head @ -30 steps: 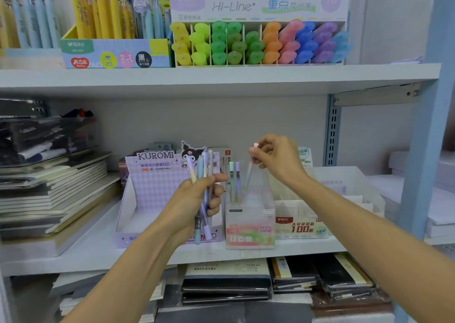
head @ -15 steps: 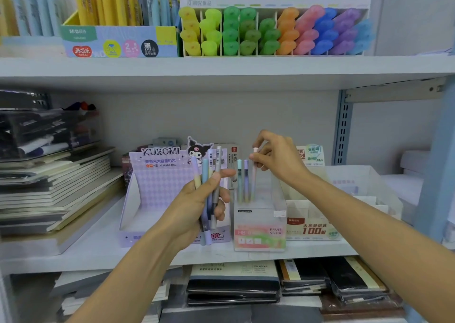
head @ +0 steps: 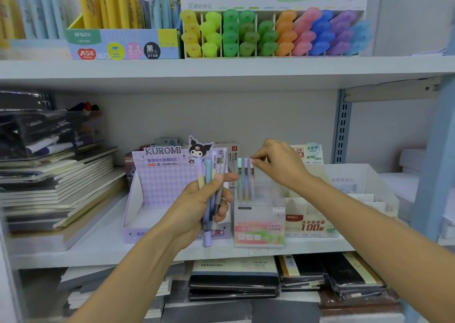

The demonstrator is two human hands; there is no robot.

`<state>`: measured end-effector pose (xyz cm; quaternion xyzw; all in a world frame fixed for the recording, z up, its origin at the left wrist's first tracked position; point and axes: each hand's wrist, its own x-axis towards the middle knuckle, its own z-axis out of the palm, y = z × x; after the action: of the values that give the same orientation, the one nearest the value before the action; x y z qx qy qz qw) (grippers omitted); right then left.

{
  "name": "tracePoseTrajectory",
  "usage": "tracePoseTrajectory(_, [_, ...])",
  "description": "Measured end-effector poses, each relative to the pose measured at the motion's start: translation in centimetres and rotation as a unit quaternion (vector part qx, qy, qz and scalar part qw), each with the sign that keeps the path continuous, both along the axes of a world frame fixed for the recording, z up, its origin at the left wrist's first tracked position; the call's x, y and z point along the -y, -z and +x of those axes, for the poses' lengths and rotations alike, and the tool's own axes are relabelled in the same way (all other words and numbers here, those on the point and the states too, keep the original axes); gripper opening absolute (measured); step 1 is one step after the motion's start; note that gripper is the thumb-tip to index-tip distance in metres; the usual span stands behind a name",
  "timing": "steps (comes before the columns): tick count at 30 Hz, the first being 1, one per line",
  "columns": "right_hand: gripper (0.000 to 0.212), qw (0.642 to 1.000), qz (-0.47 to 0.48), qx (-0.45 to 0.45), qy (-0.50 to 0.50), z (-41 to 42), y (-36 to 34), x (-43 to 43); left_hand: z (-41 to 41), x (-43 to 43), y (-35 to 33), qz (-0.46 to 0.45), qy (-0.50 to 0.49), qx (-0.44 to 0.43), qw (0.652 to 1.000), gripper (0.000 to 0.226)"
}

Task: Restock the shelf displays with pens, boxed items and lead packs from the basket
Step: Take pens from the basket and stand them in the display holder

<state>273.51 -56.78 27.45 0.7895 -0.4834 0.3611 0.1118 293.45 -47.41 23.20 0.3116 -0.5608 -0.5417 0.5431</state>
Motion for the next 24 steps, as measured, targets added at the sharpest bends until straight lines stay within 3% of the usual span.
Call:
tracePoseTrajectory(2, [0.031,0.991,0.028,0.113,-0.060,-0.1,-0.4,-1.0,0.0,-0.3,-0.1,-0.004,0.006,0.010,1.000,0.032])
tracePoseTrajectory(4, [0.039,0.941,0.137,0.242,-0.195,0.1,-1.1,-2.5,-0.3,-0.6,-0.2,-0.007,0.012,0.027,1.000,0.032])
tracePoseTrajectory(7, [0.025,0.870,0.247,0.263,-0.337,0.9,-1.3,-4.4,-0.9,-1.1,-0.3,-0.013,0.018,0.046,0.999,0.035])
tracePoseTrajectory(10, [0.007,0.851,0.242,0.302,-0.354,0.6,-1.6,-5.1,-1.1,-1.4,-0.3,-0.012,0.016,0.037,0.999,0.041])
tracePoseTrajectory(14, [0.008,0.806,0.219,0.434,-0.338,-1.8,-2.1,-5.2,-0.1,-1.5,-0.4,0.016,-0.035,-0.003,0.999,0.038])
tracePoseTrajectory(18, [0.019,0.802,0.230,0.447,-0.323,-3.0,-1.0,-6.1,-0.2,-1.7,-0.6,-0.025,-0.119,-0.057,0.991,0.035])
tracePoseTrajectory(21, [0.030,0.836,0.271,0.372,-0.299,-3.0,0.2,-7.4,-0.9,-2.1,-1.1,-0.060,-0.172,-0.101,0.978,0.024])
tracePoseTrajectory(24, [0.027,0.857,0.304,0.290,-0.298,-2.6,1.3,-8.3,-1.5,-2.3,-1.6,-0.084,-0.189,-0.130,0.970,0.007])
